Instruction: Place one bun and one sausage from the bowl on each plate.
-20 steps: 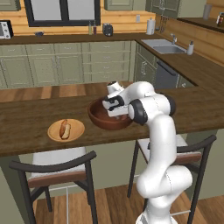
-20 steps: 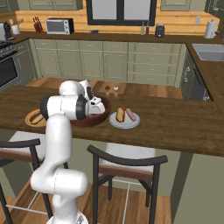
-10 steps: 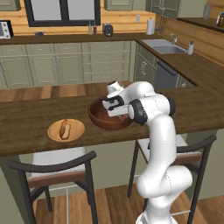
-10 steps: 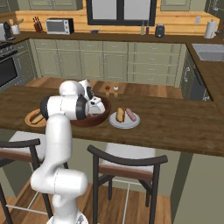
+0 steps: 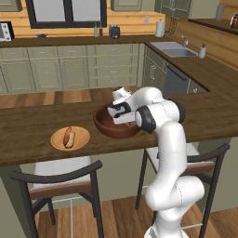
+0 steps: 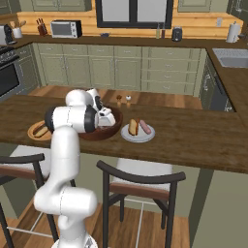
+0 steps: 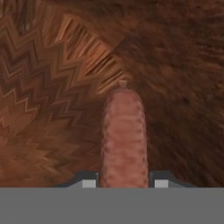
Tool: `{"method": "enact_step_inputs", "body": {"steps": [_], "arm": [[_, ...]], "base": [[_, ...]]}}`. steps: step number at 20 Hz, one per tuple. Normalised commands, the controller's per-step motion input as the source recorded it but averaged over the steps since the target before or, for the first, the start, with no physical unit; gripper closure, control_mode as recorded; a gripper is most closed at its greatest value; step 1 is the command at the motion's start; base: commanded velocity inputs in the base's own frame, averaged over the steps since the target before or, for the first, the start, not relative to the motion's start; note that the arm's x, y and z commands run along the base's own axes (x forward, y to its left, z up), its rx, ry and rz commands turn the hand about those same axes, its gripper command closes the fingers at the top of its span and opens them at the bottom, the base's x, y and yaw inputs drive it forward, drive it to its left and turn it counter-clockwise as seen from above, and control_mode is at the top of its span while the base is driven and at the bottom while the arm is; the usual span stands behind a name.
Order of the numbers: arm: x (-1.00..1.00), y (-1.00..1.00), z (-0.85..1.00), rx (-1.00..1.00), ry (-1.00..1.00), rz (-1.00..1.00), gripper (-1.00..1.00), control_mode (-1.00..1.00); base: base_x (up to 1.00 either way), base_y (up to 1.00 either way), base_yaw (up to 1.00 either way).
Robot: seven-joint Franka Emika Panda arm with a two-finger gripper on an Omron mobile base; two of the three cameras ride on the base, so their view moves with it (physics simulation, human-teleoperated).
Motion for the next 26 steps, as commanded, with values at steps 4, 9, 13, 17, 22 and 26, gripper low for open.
{"method": "enact_step_inputs", "body": {"steps": [4,9,13,17,22,26], "arm": [[-0.12,0.00,0.12,0.00,0.00,0.00,1.00,-1.00],[-0.64,0.00,0.92,0.00,0.00,0.00,1.00,-1.00],[-0.58,0.00,1.00,0.00,0.00,0.00,1.00,-1.00],[-0.89,0.32,0.67,0.00,0.00,0.00,1.00,-1.00],[-0.96,0.66,0.47,0.03,-0.05,0.01,1.00,-1.00],[-0.37,0.56,0.60,0.14,-0.06,0.07,1.00,-1.00]], "base": [[0.00,0.00,0.00],[0.00,0.00,0.00],[0.00,0.00,0.00],[0.00,0.00,0.00],[0.00,0.00,0.00],[0.00,0.00,0.00]]}}
